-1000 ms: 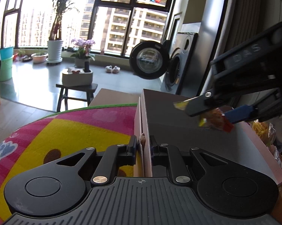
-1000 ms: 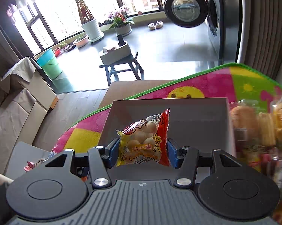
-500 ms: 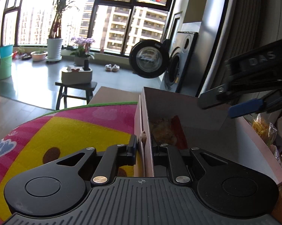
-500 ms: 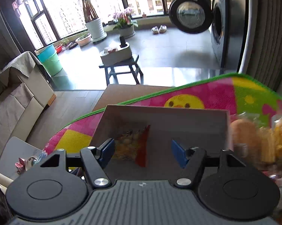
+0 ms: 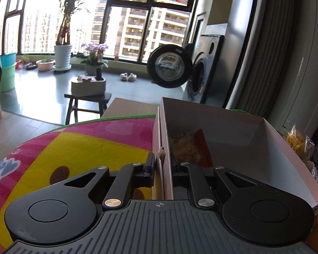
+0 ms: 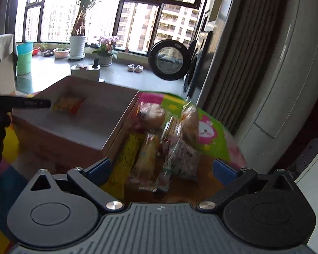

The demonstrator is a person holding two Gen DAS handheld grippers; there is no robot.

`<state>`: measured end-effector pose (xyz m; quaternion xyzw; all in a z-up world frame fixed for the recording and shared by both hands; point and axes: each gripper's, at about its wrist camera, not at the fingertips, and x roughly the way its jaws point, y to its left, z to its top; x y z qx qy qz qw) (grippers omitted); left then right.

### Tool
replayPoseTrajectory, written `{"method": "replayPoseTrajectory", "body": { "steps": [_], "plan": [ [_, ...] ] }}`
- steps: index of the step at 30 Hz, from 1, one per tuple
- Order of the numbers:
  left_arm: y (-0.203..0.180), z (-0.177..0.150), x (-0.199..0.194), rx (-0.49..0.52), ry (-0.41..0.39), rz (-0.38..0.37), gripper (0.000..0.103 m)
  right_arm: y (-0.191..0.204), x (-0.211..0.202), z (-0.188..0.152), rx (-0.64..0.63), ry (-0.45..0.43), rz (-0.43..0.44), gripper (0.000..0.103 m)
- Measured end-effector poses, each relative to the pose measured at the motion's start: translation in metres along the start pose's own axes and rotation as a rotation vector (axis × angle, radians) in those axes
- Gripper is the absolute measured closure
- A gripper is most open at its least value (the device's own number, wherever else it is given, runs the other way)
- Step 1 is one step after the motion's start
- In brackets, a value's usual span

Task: Organize objects
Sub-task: 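Grasp the yellow stick snack with the right tool and lift it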

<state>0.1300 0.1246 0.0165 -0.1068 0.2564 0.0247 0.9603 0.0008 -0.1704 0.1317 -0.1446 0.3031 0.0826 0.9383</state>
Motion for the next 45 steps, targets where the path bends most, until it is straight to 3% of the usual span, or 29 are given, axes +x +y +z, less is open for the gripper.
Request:
{"method": "replayPoseTrajectory", "body": {
  "steps": [2, 8, 12, 13, 22, 29, 37, 39, 41, 45],
  "plan": [
    [-0.001, 0.000, 0.000, 0.005, -0.002, 0.004, 0.089, 0.016, 0.010, -0.017, -0.024, 0.055, 0.044, 0.033],
    [-0.002, 0.000, -0.001, 0.006, -0.003, 0.003, 0.089, 0.036, 0.035, -0.022, 0.001, 0.058, 0.087, 0.036],
    [-0.002, 0.001, -0.001, 0.005, -0.003, 0.001, 0.089, 0.041, 0.045, -0.017, 0.012, 0.092, 0.120, 0.060],
    [-0.002, 0.001, -0.001, 0.004, -0.002, 0.001, 0.089, 0.042, 0.042, -0.018, 0.014, 0.103, 0.126, 0.070],
    [-0.002, 0.001, -0.001, 0.005, -0.002, 0.002, 0.089, 0.022, 0.006, -0.050, 0.068, 0.158, 0.081, 0.070],
    [-0.002, 0.001, -0.001, 0.006, -0.002, 0.002, 0.089, 0.027, -0.029, -0.064, 0.059, 0.173, 0.169, 0.066],
    [-0.002, 0.001, -0.001, 0.005, -0.002, 0.001, 0.089, 0.016, 0.020, -0.040, 0.160, 0.164, 0.129, 0.063],
    [-0.002, 0.001, -0.001, 0.006, -0.002, 0.000, 0.089, 0.017, 0.027, -0.036, 0.162, 0.165, 0.137, 0.063],
    [-0.002, 0.000, 0.000, 0.006, -0.001, 0.000, 0.089, 0.018, 0.024, -0.033, 0.152, 0.181, 0.153, 0.078],
    [-0.002, 0.000, 0.000, 0.006, -0.002, 0.000, 0.089, 0.017, 0.005, -0.040, 0.137, 0.226, 0.171, 0.080]
  ]
}}
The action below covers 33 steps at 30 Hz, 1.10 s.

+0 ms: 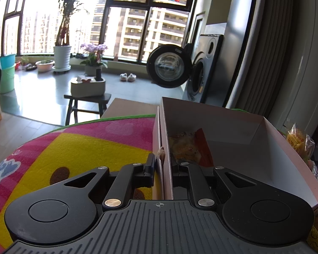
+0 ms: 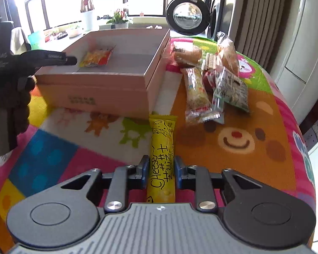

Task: Organize objects
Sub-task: 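Grasp the yellow stick snack with the right tool and lift it, then lower the yellow stick snack into the box and open the right tool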

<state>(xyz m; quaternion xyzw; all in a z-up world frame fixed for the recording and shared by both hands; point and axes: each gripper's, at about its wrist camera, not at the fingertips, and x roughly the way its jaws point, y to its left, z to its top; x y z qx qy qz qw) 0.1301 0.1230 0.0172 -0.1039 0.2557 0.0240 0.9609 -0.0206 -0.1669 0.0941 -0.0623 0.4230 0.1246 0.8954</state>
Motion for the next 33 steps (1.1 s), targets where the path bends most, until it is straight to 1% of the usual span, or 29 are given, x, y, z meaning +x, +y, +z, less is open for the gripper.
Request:
{"method": "replayPoseTrajectory", "body": {
  "steps": [3, 5, 7, 11, 13, 15, 17, 19, 21, 23, 26, 29, 31, 33],
  "plan": [
    [0.000, 0.000, 0.000, 0.000, 0.000, 0.000, 0.089, 0.001, -0.024, -0.007, -0.007, 0.007, 0.002, 0.081],
    [0.000, 0.000, 0.000, 0.000, 0.001, 0.000, 0.089, 0.004, -0.048, -0.005, -0.008, -0.023, 0.006, 0.082],
    [0.001, 0.000, 0.000, -0.002, 0.002, -0.001, 0.089, 0.008, -0.073, 0.005, -0.007, -0.072, 0.022, 0.082],
    [0.001, -0.002, 0.001, -0.004, 0.003, -0.002, 0.089, 0.024, -0.114, 0.046, -0.027, -0.204, 0.064, 0.082],
    [0.001, -0.002, 0.000, -0.004, 0.003, -0.003, 0.089, 0.034, -0.124, 0.071, -0.037, -0.261, 0.095, 0.082],
    [0.001, -0.002, 0.000, -0.004, 0.003, -0.003, 0.089, 0.044, -0.125, 0.098, -0.046, -0.298, 0.122, 0.082],
    [0.001, -0.003, 0.001, -0.006, 0.005, -0.004, 0.089, 0.052, -0.114, 0.126, -0.030, -0.296, 0.150, 0.082],
    [0.002, -0.003, 0.001, -0.007, 0.005, -0.005, 0.089, 0.060, -0.092, 0.149, 0.001, -0.268, 0.176, 0.082],
    [0.002, -0.003, 0.001, -0.008, 0.005, -0.006, 0.089, 0.071, -0.060, 0.165, 0.023, -0.221, 0.174, 0.082],
    [0.004, -0.004, 0.001, -0.012, 0.008, -0.010, 0.088, 0.078, -0.023, 0.174, 0.064, -0.147, 0.170, 0.082],
    [0.003, -0.005, 0.001, -0.015, 0.012, -0.012, 0.088, 0.081, 0.026, 0.173, 0.127, -0.053, 0.146, 0.082],
    [0.004, -0.005, 0.001, -0.017, 0.013, -0.013, 0.088, 0.080, 0.061, 0.166, 0.154, -0.012, 0.100, 0.082],
    [0.004, -0.006, 0.001, -0.016, 0.013, -0.013, 0.088, 0.077, 0.076, 0.161, 0.193, 0.017, 0.105, 0.082],
    [0.004, -0.006, 0.001, -0.016, 0.013, -0.013, 0.088, 0.072, 0.087, 0.154, 0.235, 0.045, 0.142, 0.082]
  ]
}}
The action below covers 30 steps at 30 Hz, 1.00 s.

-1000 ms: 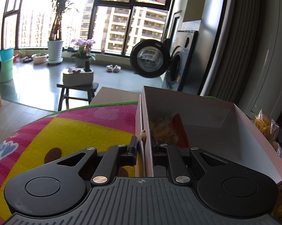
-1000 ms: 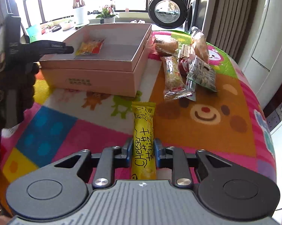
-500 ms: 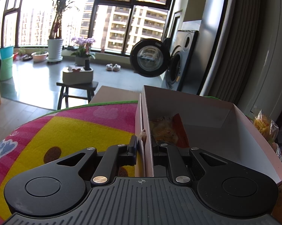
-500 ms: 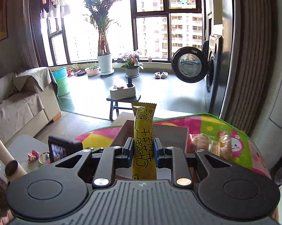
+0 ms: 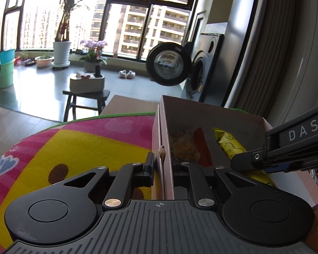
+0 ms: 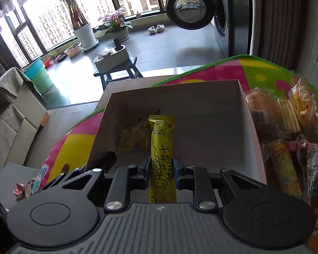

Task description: Organize objects

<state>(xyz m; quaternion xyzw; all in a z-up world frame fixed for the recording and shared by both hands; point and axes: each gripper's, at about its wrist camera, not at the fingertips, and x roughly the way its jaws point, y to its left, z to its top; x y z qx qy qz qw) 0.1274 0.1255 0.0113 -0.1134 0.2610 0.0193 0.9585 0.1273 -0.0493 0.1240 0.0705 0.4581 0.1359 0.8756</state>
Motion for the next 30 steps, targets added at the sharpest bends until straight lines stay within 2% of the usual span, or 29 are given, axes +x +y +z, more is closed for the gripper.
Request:
{"method": "replayPoseTrajectory", "body": {
  "steps": [4, 7, 10, 12, 14, 16, 20, 24, 30],
  "plan": [
    [0.000, 0.000, 0.000, -0.001, 0.000, -0.001, 0.088, -0.006, 0.002, -0.008, 0.040, 0.017, 0.070, 0.079],
    [-0.001, 0.000, 0.000, 0.000, 0.000, 0.000, 0.088, -0.006, -0.012, -0.008, 0.012, -0.018, 0.072, 0.071],
    [-0.002, 0.000, 0.001, 0.000, 0.000, 0.000, 0.088, -0.014, -0.037, -0.007, -0.022, -0.072, 0.056, 0.068],
    [-0.001, 0.001, 0.001, 0.000, 0.000, 0.000, 0.088, -0.025, -0.060, -0.009, -0.057, -0.127, 0.012, 0.062],
    [-0.001, 0.001, 0.001, 0.000, 0.000, 0.000, 0.088, -0.039, -0.081, -0.009, -0.089, -0.189, -0.047, 0.044],
    [-0.001, 0.001, 0.001, 0.001, -0.001, 0.001, 0.088, -0.058, -0.101, -0.009, -0.105, -0.244, -0.109, 0.034],
    [-0.003, 0.000, 0.001, 0.002, -0.003, 0.004, 0.088, -0.104, -0.122, -0.004, -0.077, -0.303, -0.239, 0.030],
    [-0.003, 0.000, 0.001, 0.003, -0.004, 0.005, 0.088, -0.148, -0.110, 0.006, 0.004, -0.291, -0.307, 0.030],
    [-0.002, 0.001, 0.000, 0.005, -0.004, 0.008, 0.088, -0.180, -0.050, 0.027, 0.050, -0.225, -0.335, 0.029]
  ]
}}
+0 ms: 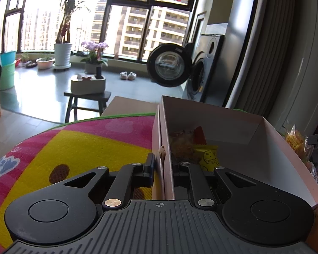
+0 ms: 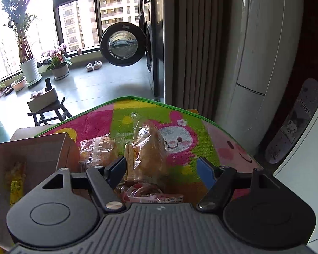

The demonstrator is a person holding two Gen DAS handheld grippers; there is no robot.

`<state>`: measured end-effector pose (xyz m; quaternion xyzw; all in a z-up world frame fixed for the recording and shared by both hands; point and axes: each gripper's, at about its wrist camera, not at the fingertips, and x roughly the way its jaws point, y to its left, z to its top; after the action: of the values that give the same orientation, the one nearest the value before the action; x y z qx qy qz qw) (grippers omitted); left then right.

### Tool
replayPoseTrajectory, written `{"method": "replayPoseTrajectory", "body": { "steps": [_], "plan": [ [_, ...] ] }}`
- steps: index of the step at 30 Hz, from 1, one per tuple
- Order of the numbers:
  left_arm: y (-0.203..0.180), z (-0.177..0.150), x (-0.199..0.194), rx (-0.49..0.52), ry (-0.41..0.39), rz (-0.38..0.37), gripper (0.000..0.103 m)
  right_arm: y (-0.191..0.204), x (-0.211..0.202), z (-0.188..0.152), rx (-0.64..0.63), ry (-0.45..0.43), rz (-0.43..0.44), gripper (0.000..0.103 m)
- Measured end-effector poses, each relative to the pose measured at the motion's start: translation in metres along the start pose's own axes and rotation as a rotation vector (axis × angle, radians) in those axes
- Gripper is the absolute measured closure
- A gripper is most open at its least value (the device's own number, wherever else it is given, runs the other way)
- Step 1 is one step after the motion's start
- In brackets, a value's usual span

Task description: Organize objects

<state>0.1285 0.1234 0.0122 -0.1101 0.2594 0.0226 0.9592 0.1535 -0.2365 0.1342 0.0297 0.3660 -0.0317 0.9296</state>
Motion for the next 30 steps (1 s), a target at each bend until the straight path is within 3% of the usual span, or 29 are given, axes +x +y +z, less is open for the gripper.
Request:
{"method": "replayPoseTrajectory", "body": {
  "steps": [4, 6, 7, 10, 20, 23, 27, 30],
  "plan": [
    [0.000, 0.000, 0.000, 0.000, 0.000, 0.000, 0.088, 0.019, 0.037, 0.001, -0.038, 0.028, -0.012, 0.030],
    [0.000, 0.000, 0.000, -0.001, 0.000, 0.000, 0.088, 0.024, 0.047, 0.000, -0.042, 0.044, -0.020, 0.047],
    [0.000, 0.000, 0.000, -0.001, 0.000, 0.000, 0.088, 0.024, 0.051, 0.001, -0.042, 0.060, -0.016, 0.061],
    [0.000, 0.000, 0.000, -0.001, 0.000, 0.000, 0.088, 0.017, 0.047, 0.001, -0.032, 0.064, -0.004, 0.066],
    [0.000, 0.000, 0.000, -0.001, 0.000, 0.000, 0.088, -0.023, -0.076, -0.013, 0.082, -0.023, 0.171, 0.071],
    [0.000, 0.000, 0.000, -0.001, 0.000, 0.000, 0.088, -0.022, -0.112, -0.036, 0.087, 0.006, 0.266, 0.072],
    [0.000, 0.000, 0.000, -0.001, 0.000, 0.000, 0.088, -0.016, -0.131, -0.080, 0.117, 0.120, 0.397, 0.075],
    [-0.001, 0.000, 0.000, -0.001, 0.000, 0.000, 0.088, -0.012, -0.133, -0.109, 0.124, 0.159, 0.382, 0.075]
  ]
}}
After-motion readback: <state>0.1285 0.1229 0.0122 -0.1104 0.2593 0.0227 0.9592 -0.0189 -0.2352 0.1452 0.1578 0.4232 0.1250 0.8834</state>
